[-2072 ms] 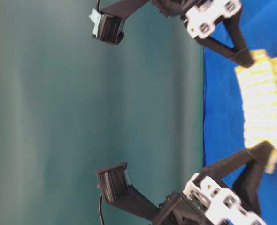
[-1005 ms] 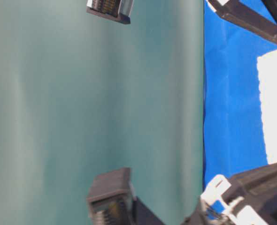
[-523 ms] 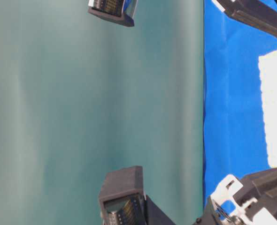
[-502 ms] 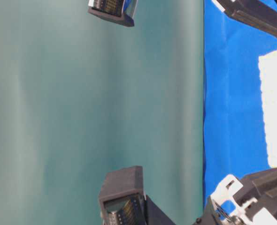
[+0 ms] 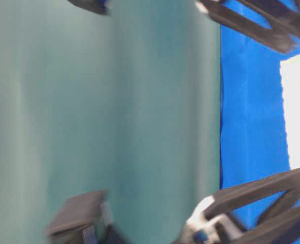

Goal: Fold the yellow towel.
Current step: 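Release the towel and lift both grippers away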

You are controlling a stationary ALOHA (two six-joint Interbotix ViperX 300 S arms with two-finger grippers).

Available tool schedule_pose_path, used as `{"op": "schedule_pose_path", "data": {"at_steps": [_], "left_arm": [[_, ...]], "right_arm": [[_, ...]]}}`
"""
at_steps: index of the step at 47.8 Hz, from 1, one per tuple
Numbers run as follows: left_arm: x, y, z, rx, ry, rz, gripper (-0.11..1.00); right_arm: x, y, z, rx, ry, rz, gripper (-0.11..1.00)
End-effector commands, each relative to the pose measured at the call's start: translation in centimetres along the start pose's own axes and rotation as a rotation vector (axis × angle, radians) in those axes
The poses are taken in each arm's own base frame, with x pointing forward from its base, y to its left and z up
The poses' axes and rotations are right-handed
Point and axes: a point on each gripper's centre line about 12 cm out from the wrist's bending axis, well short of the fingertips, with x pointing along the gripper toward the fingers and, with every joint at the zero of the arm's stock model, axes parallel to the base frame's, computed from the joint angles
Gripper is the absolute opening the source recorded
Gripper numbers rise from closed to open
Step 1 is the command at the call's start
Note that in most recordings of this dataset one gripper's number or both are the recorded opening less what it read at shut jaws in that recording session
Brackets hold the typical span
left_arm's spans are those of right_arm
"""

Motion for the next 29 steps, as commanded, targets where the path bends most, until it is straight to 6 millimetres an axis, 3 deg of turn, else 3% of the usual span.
{"op": "schedule_pose_path", "data": {"at_steps": [1,16,29], "left_arm": [[-2.8,-0.1,2.1,0.006,-0.081,-0.005,0.57],[-9.3,0.3,1.8,0.034,-0.244,-0.003,0.57],[-13.5,0.5,-0.1,0.064,-0.376,0.000,0.57]], "right_arm": [[-2.3,0.7,2.0,-0.019,-0.079,0.044,0.73],[-9.6,-0.3,3.5,-0.122,-0.247,0.117,0.74],[-13.7,-1.1,3.1,-0.183,-0.311,0.176,0.74]]}}
